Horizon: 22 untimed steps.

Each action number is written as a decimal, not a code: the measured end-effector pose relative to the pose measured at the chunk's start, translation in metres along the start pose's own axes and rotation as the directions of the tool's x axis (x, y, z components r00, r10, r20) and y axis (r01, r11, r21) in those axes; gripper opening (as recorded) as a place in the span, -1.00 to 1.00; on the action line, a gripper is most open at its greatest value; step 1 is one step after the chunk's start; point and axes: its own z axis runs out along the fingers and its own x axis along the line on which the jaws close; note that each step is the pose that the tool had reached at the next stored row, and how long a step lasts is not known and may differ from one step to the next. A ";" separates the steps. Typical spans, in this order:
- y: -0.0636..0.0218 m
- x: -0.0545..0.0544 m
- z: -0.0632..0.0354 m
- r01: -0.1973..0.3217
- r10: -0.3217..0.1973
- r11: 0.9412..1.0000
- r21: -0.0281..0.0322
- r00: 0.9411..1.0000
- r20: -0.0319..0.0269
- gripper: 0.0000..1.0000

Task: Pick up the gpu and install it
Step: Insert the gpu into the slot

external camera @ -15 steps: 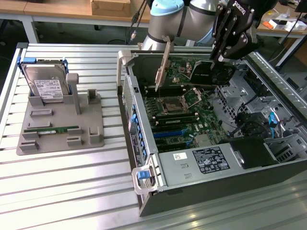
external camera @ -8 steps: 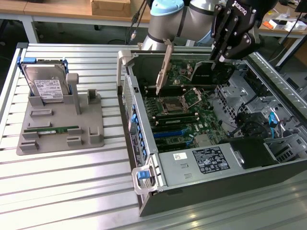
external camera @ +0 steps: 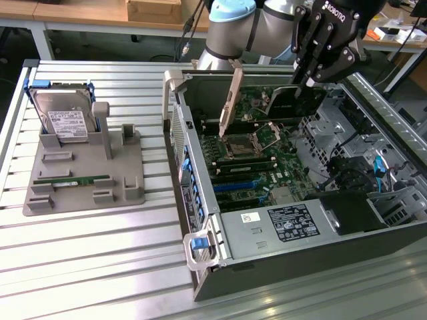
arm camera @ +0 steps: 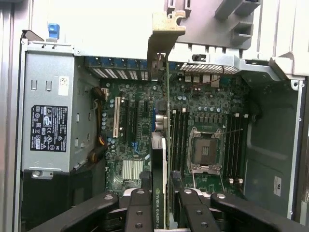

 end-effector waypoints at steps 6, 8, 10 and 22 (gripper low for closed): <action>0.0000 0.000 0.0000 0.054 -0.054 0.999 -0.001 0.999 -0.002 -0.48; 0.0000 0.000 0.0001 0.080 -0.080 0.997 -0.002 0.997 -0.003 -0.48; 0.0000 0.000 0.0000 0.085 -0.085 0.996 -0.002 0.996 -0.003 -0.48; -0.0073 0.001 0.0116 0.021 -0.021 1.000 -0.001 1.000 -0.001 -0.48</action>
